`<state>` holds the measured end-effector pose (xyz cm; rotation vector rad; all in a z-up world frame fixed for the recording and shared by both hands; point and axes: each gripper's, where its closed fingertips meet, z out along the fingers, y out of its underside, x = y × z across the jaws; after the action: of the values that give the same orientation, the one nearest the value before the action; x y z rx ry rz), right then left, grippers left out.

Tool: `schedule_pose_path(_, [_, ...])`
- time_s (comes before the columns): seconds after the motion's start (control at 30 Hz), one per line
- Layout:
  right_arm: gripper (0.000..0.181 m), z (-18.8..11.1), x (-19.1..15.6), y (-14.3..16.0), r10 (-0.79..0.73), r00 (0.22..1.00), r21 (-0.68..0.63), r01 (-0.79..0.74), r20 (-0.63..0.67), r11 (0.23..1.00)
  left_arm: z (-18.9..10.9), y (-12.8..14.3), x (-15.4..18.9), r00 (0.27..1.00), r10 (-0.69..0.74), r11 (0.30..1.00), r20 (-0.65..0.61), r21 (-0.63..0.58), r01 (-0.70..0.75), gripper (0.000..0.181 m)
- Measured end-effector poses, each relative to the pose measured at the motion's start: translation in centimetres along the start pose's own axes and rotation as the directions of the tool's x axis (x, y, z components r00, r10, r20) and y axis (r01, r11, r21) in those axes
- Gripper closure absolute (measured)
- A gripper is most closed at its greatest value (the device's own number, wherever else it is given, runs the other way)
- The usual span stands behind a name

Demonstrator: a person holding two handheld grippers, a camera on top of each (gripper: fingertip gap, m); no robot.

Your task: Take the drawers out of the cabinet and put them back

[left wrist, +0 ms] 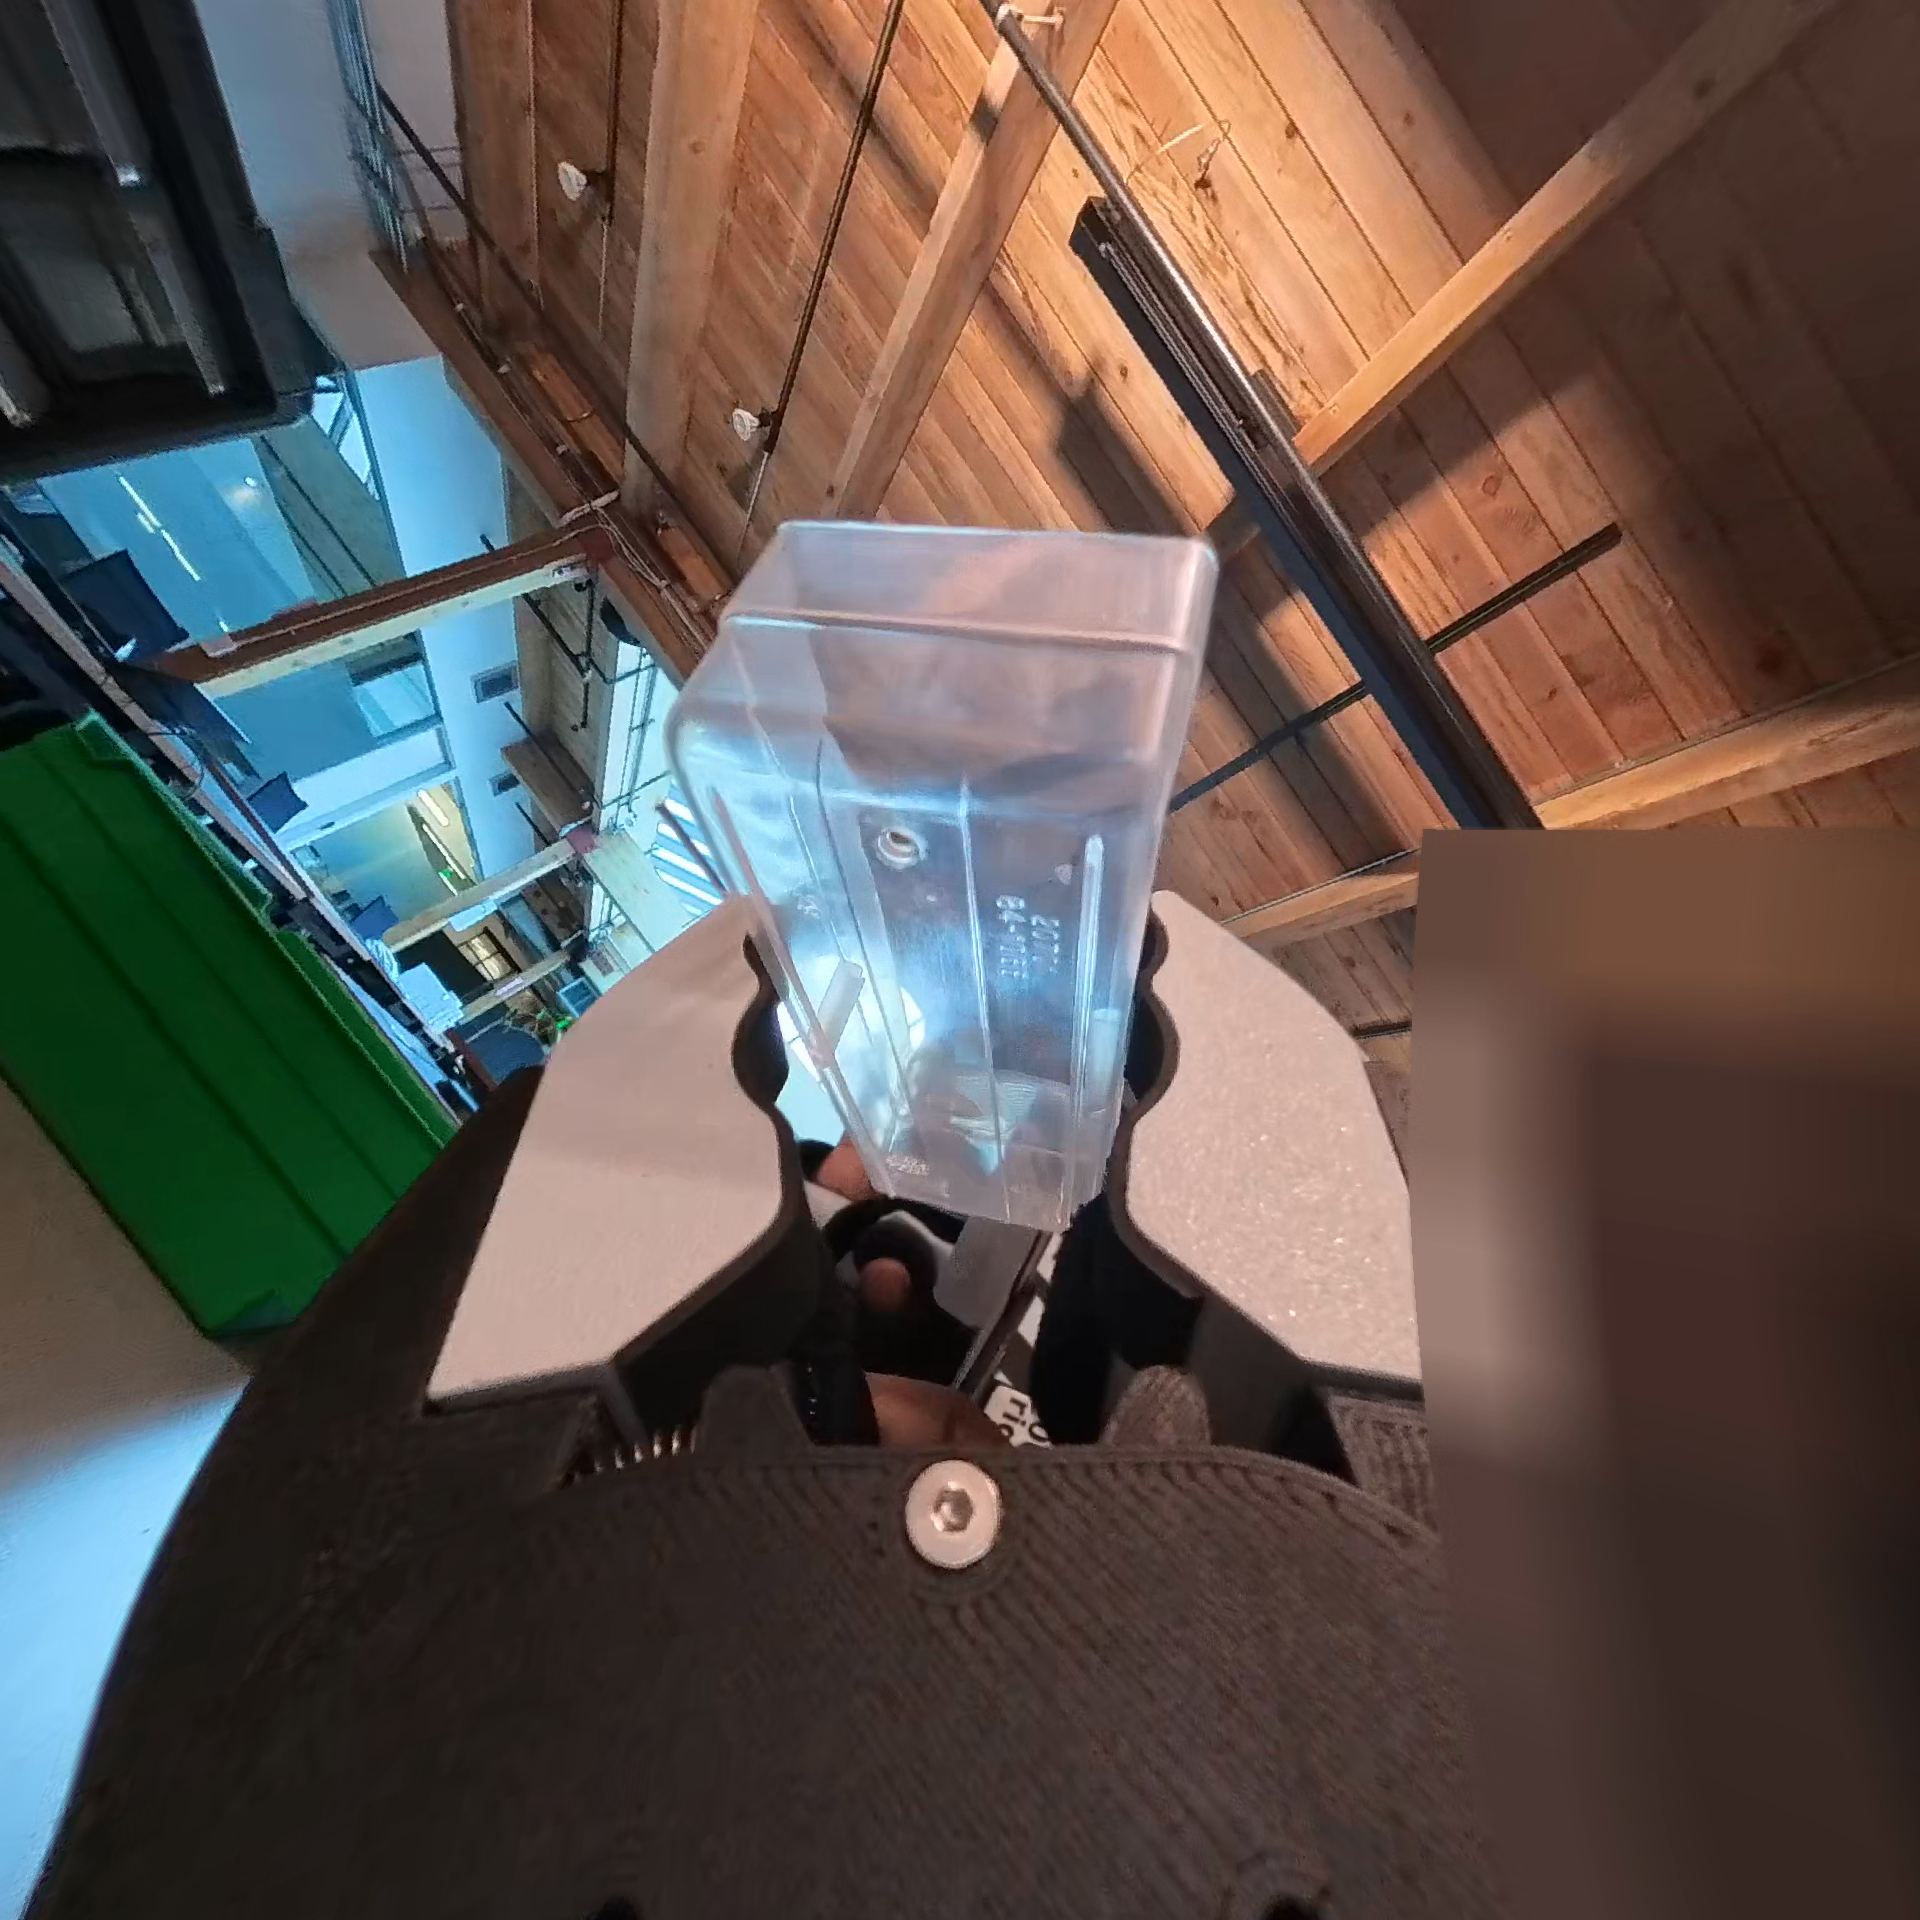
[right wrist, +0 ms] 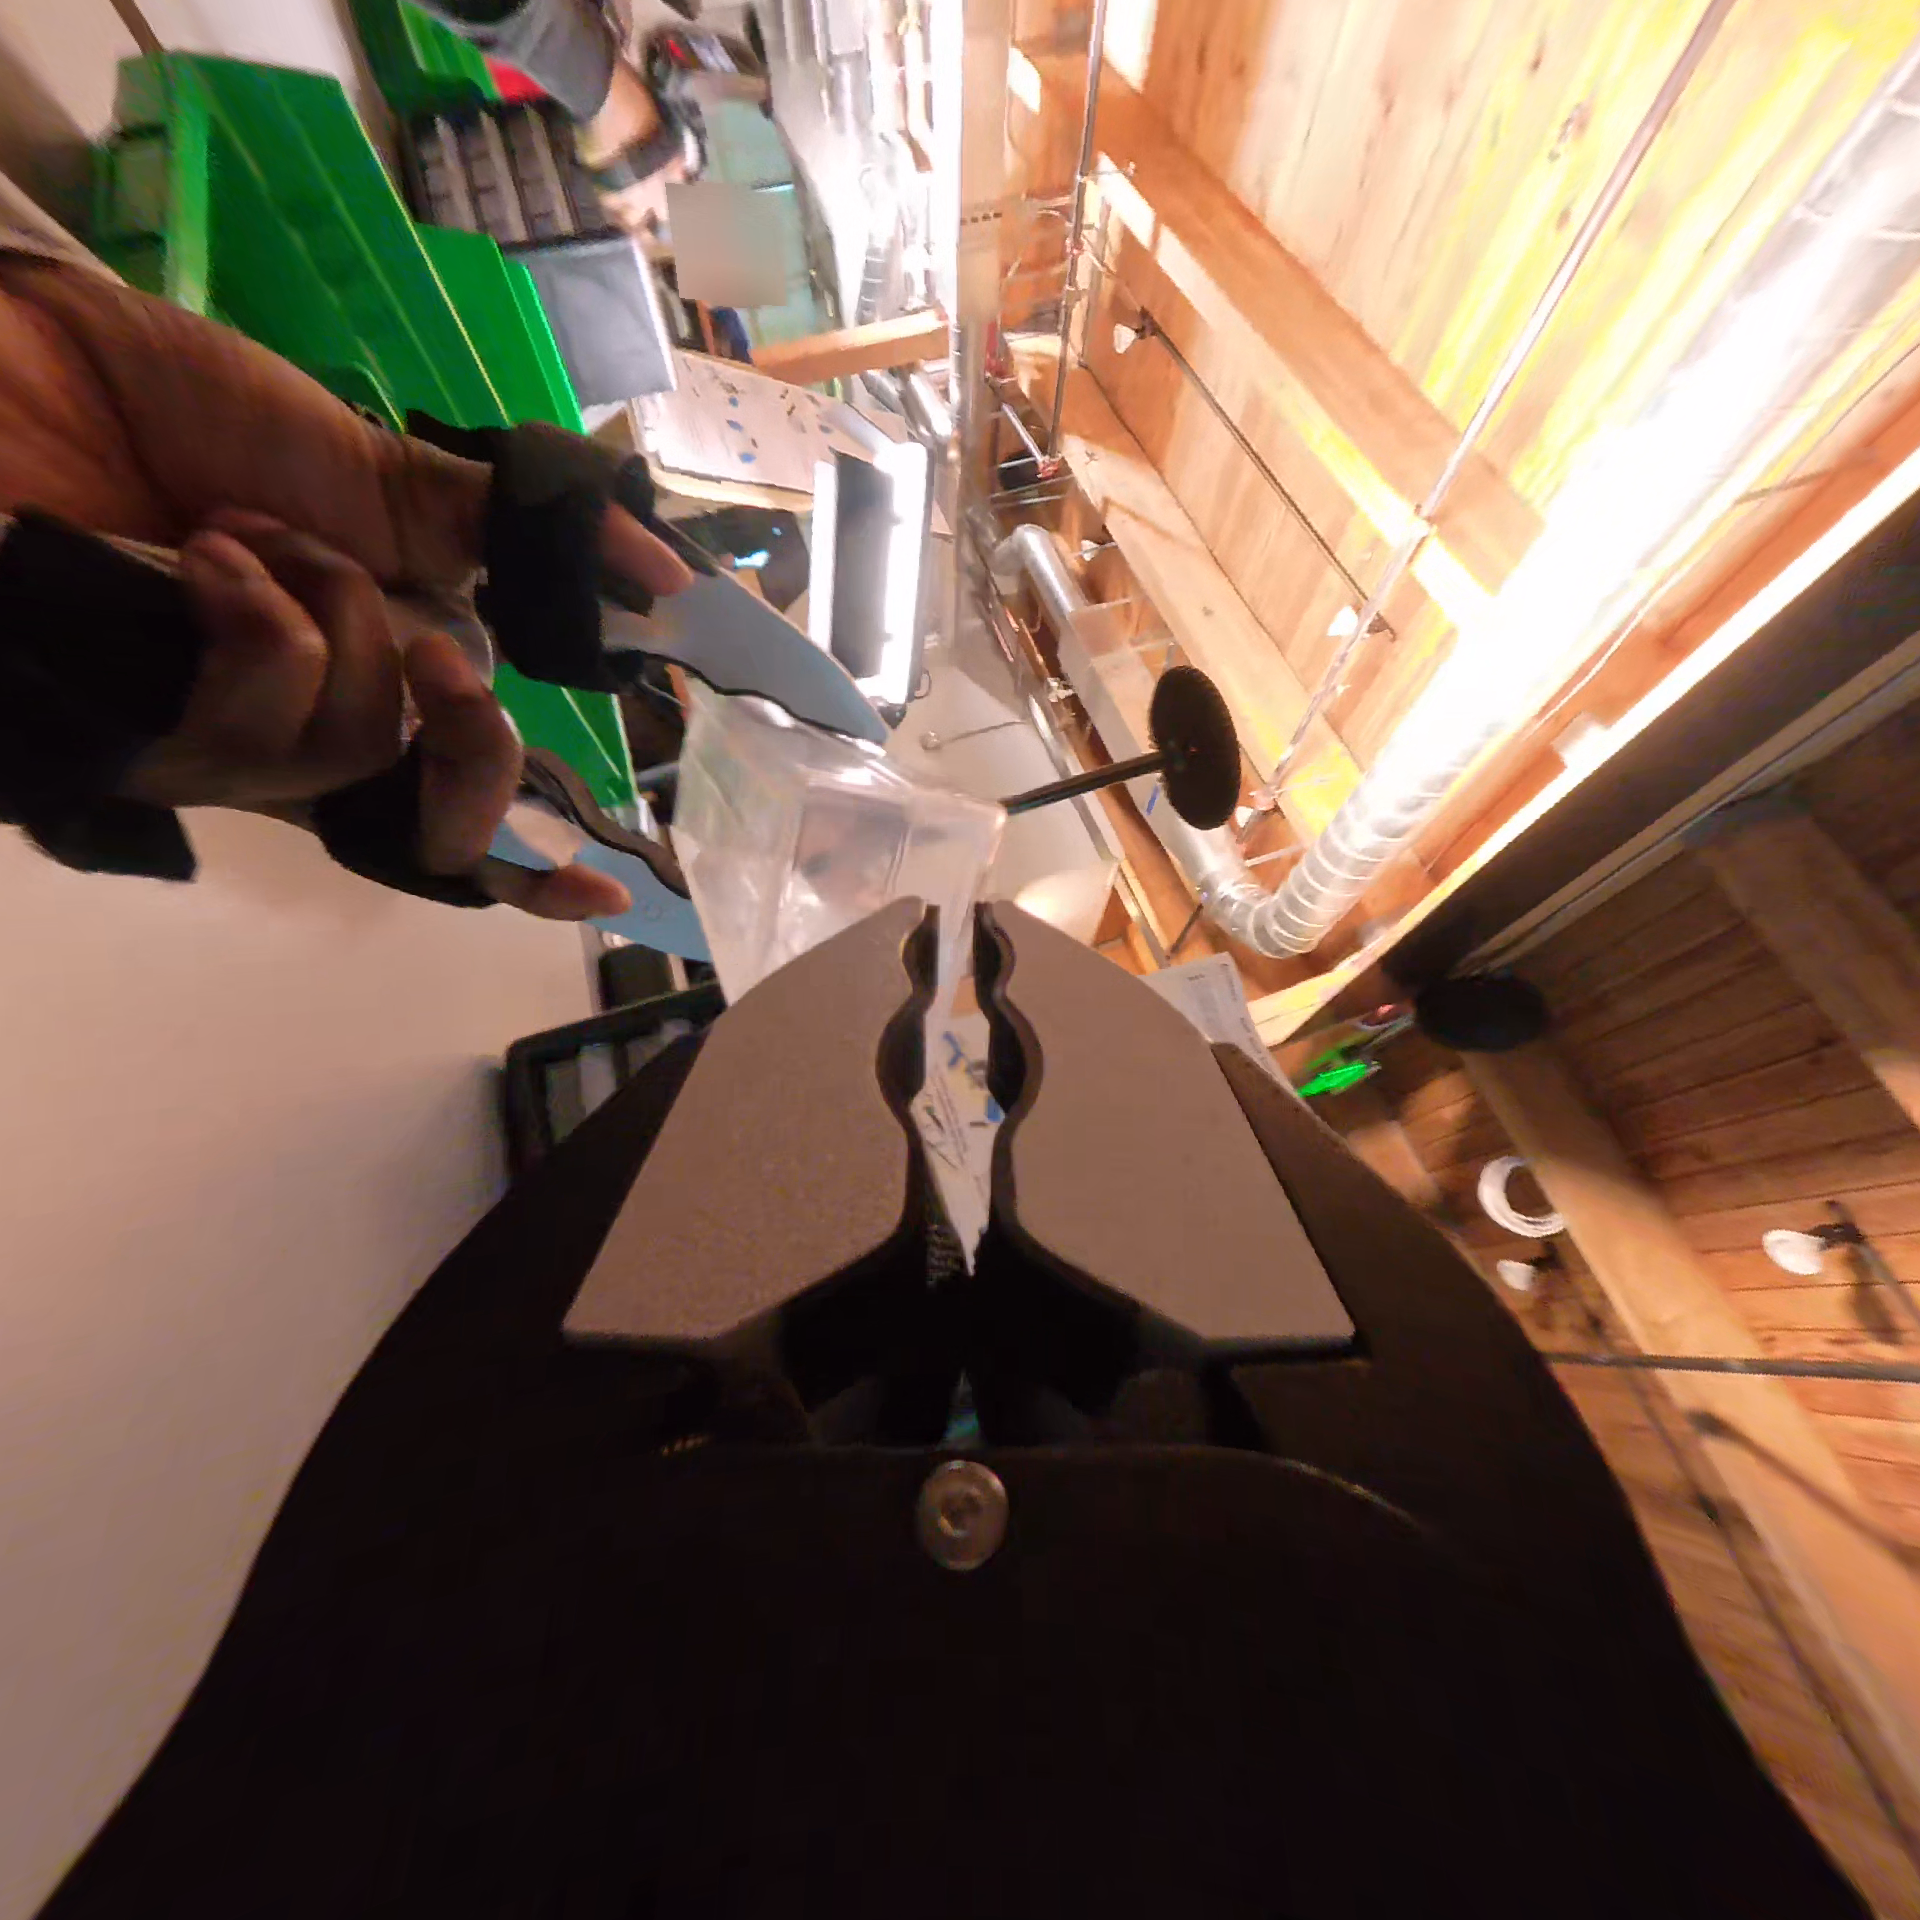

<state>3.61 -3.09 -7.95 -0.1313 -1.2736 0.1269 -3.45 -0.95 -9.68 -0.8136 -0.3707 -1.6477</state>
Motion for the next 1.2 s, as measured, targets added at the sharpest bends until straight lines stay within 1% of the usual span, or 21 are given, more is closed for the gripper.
schedule_pose_path(0.27, [0.179, -0.1, 2.2, 1.1, -0.063, 0.992, -0.081, 0.054, -0.113, 0.995, 0.7, 1.4, -0.4, 0.998, -0.059, 0.987, 0.038, -0.146, 0.064, 0.107])
schedule_pose_path(0.37, [0.179, -0.4, 3.8, 1.9, -0.092, 0.982, -0.126, 0.072, -0.166, 0.989, 0.3, 1.6, -1.3, 0.991, 0.038, 0.968, 0.128, -0.252, -0.004, 0.102])
schedule_pose_path(0.43, [0.179, -0.7, 4.9, 3.0, -0.132, 0.974, -0.185, 0.098, -0.185, 0.978, -0.3, 0.2, -1.6, 0.971, 0.158, 0.955, 0.179, -0.279, -0.104, 0.1])
schedule_pose_path(0.5, [0.18, -1.2, 5.6, 4.5, -0.191, 0.965, -0.258, 0.141, -0.181, 0.956, -1.0, -2.0, -2.3, 0.903, 0.335, 0.913, 0.269, -0.329, -0.241, 0.1])
schedule_pose_path(0.57, [0.18, -1.6, 5.9, 6.0, -0.233, 0.958, -0.327, 0.169, -0.168, 0.93, -1.4, -5.4, -3.0, 0.737, 0.568, 0.808, 0.367, -0.422, -0.412, 0.103])
schedule_pose_path(0.6, [0.18, -1.7, 5.9, 6.7, -0.265, 0.951, -0.364, 0.194, -0.157, 0.911, -1.4, -7.4, -3.3, 0.596, 0.7, 0.707, 0.394, -0.503, -0.498, 0.114])
schedule_pose_path(0.7, [0.18, -1.2, 5.5, 8.4, -0.377, 0.919, -0.457, 0.287, -0.119, 0.842, 0.8, -12.2, -2.6, 0.104, 0.958, 0.278, 0.269, -0.765, -0.582, 0.169])
schedule_pose_path(0.73, [0.18, -0.8, 5.1, 8.9, -0.401, 0.91, -0.481, 0.306, -0.107, 0.822, 2.0, -13.5, -2.4, -0.044, 0.983, 0.124, 0.176, -0.827, -0.548, 0.181])
schedule_pose_path(0.77, [0.18, -0.4, 4.7, 9.3, -0.422, 0.901, -0.496, 0.324, -0.098, 0.806, 3.4, -14.7, -2.4, -0.16, 0.983, -0.006, 0.084, -0.871, -0.491, 0.181])
schedule_pose_path(0.8, [0.18, 0.1, 4.3, 9.6, -0.442, 0.892, -0.506, 0.34, -0.093, 0.793, 4.8, -16.0, -2.6, -0.228, 0.973, -0.081, 0.022, -0.899, -0.431, 0.181])
schedule_pose_path(0.83, [0.18, 0.6, 3.9, 10.0, -0.454, 0.887, -0.513, 0.351, -0.087, 0.783, 6.2, -17.1, -3.3, -0.239, 0.971, -0.103, -0.011, -0.921, -0.377, 0.181])
schedule_pose_path(0.87, [0.18, 1.2, 3.6, 10.4, -0.461, 0.884, -0.521, 0.357, -0.081, 0.776, 7.5, -17.4, -4.2, -0.187, 0.982, -0.087, -0.023, -0.936, -0.342, 0.181])
schedule_pose_path(0.9, [0.18, 1.6, 3.5, 10.6, -0.468, 0.879, -0.526, 0.359, -0.087, 0.772, 8.7, -16.6, -5.1, -0.069, 0.997, -0.042, -0.02, -0.941, -0.337, 0.181])
schedule_pose_path(0.97, [0.18, 1.6, 4.3, 11.0, -0.453, 0.879, -0.544, 0.311, -0.146, 0.779, 10.6, -12.9, -5.8, 0.236, 0.972, 0.108, 0.016, -0.917, -0.385, 0.176])
schedule_pose_path(1.0, [0.18, 1.2, 5.1, 11.3, -0.417, 0.889, -0.556, 0.252, -0.191, 0.792, 11.2, -11.3, -5.7, 0.33, 0.944, 0.177, 0.025, -0.881, -0.44, 0.156])
schedule_pose_path(1.03, [0.18, 0.7, 6.0, 11.6, -0.38, 0.893, -0.564, 0.19, -0.24, 0.804, 11.4, -10.6, -5.6, 0.371, 0.926, 0.269, 0.075, -0.819, -0.506, 0.124])
schedule_pose_path(1.07, [0.18, 0.1, 6.9, 11.8, -0.363, 0.887, -0.568, 0.15, -0.284, 0.81, 11.4, -10.8, -5.4, 0.406, 0.895, 0.408, 0.185, -0.709, -0.576, 0.098])
schedule_pose_path(1.1, [0.18, -0.5, 7.8, 11.7, -0.372, 0.871, -0.571, 0.135, -0.321, 0.81, 10.9, -10.9, -5.0, 0.502, 0.81, 0.579, 0.303, -0.545, -0.606, 0.083])
schedule_pose_path(1.13, [0.18, -1.0, 8.7, 11.5, -0.392, 0.851, -0.572, 0.137, -0.35, 0.808, 10.2, -10.2, -4.8, 0.653, 0.673, 0.737, 0.347, -0.387, -0.554, 0.078])
schedule_pose_path(1.17, [0.18, -1.3, 9.3, 11.1, -0.41, 0.832, -0.57, 0.143, -0.374, 0.809, 9.6, -8.8, -4.6, 0.804, 0.501, 0.862, 0.321, -0.268, -0.43, 0.072])
schedule_pose_path(1.2, [0.18, -1.3, 9.8, 10.6, -0.414, 0.82, -0.559, 0.142, -0.396, 0.817, 9.2, -7.3, -4.2, 0.912, 0.323, 0.942, 0.254, -0.183, -0.283, 0.064])
